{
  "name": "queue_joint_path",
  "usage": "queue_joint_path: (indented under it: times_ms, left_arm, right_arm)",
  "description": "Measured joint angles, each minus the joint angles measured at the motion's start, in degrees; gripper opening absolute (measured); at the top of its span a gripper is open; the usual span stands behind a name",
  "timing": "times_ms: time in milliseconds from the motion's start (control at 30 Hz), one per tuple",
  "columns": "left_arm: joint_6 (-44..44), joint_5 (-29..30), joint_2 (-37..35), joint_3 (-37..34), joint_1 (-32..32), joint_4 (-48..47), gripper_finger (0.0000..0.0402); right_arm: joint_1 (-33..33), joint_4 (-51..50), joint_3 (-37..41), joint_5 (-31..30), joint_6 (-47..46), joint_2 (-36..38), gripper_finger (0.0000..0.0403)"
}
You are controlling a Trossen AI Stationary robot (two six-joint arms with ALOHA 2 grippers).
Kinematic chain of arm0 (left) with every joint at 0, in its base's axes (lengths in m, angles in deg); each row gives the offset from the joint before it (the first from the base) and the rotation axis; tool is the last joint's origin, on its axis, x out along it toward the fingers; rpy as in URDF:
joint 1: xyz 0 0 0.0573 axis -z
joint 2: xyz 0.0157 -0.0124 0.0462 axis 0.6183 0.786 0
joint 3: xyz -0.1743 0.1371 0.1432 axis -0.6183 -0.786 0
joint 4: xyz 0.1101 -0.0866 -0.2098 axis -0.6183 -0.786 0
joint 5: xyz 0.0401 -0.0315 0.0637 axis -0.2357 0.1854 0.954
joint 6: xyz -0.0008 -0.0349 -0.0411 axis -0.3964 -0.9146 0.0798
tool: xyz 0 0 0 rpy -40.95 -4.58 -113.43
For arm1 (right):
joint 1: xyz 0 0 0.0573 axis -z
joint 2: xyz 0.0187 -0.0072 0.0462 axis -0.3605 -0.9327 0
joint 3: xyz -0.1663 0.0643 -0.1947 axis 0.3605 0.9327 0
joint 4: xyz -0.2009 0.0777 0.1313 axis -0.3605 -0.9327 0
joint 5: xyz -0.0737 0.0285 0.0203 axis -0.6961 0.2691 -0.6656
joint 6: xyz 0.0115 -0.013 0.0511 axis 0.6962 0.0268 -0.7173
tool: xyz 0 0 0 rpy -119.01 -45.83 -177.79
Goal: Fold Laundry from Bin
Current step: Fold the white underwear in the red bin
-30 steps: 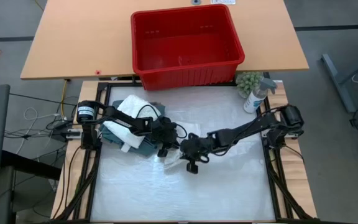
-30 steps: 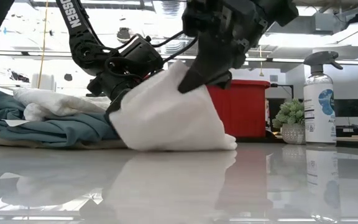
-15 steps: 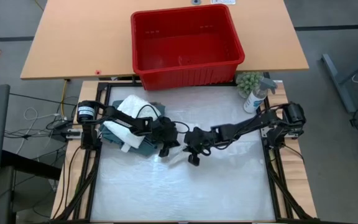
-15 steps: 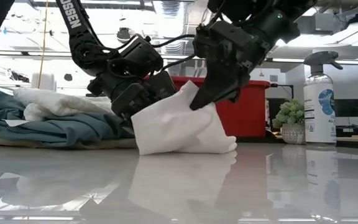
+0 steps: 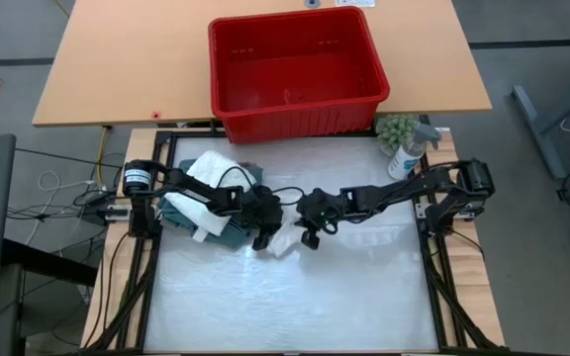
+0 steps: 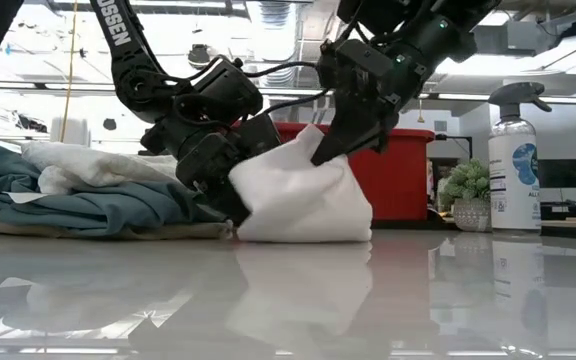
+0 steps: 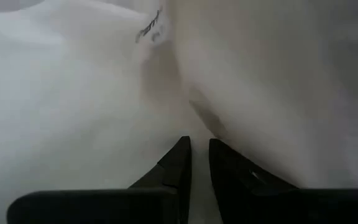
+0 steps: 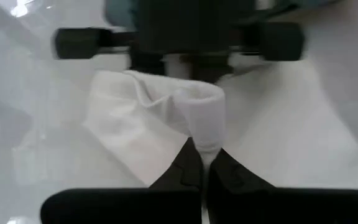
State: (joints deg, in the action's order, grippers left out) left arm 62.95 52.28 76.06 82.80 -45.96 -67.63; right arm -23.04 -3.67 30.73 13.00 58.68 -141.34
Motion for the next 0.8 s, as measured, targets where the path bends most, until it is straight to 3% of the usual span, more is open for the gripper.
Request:
queue_joint_path:
  times_ms: [467, 800]
  left_arm:
    - [0.07, -0.51, 0.00, 0.00, 0.00, 0.09, 0.0048]
    - [-0.23, -0.68, 0.00, 0.02, 0.00, 0.18, 0.0048]
  right_arm:
    - [9.34, 0.29, 2.06, 0.85, 2.97, -0.18, 0.0021]
    - [13.04, 9.94, 9.07, 3.80, 0.03, -0.22, 0.0021]
